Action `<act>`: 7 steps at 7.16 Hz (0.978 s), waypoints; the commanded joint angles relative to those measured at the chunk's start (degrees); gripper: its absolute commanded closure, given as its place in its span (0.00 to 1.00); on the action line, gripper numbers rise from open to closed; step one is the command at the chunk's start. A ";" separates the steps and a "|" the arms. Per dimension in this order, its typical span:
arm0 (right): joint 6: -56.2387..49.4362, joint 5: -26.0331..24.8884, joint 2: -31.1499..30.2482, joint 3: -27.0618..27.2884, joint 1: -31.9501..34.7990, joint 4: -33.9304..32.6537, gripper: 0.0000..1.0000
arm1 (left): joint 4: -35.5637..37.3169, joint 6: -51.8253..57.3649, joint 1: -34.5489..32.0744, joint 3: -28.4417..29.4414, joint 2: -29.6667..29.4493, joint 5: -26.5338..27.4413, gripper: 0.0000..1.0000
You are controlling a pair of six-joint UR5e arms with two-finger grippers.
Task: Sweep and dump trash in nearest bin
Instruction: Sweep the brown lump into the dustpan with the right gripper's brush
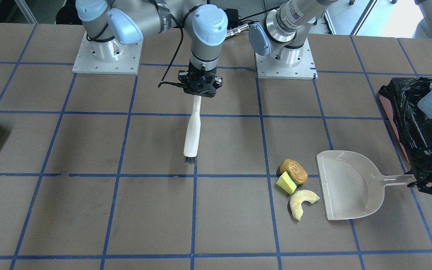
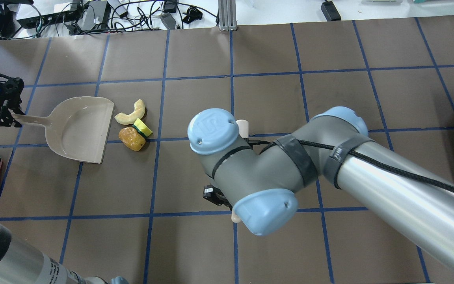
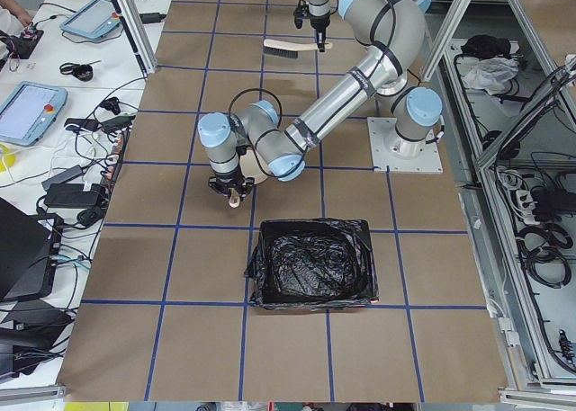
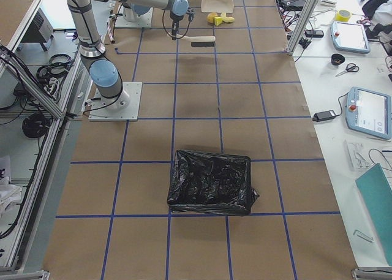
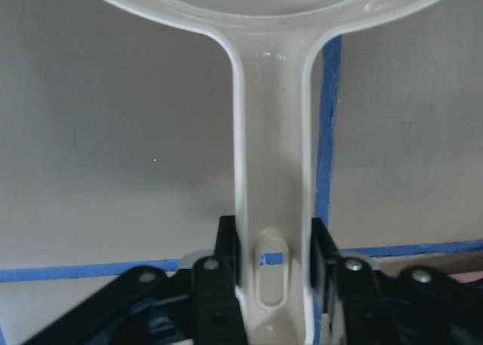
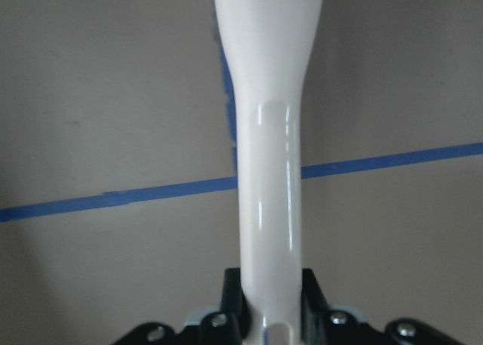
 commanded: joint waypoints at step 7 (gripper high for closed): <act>21.22 7.98 34.94 -46.18 9.98 7.36 1.00 | 0.28 0.00 -0.08 0.00 -0.26 0.09 1.00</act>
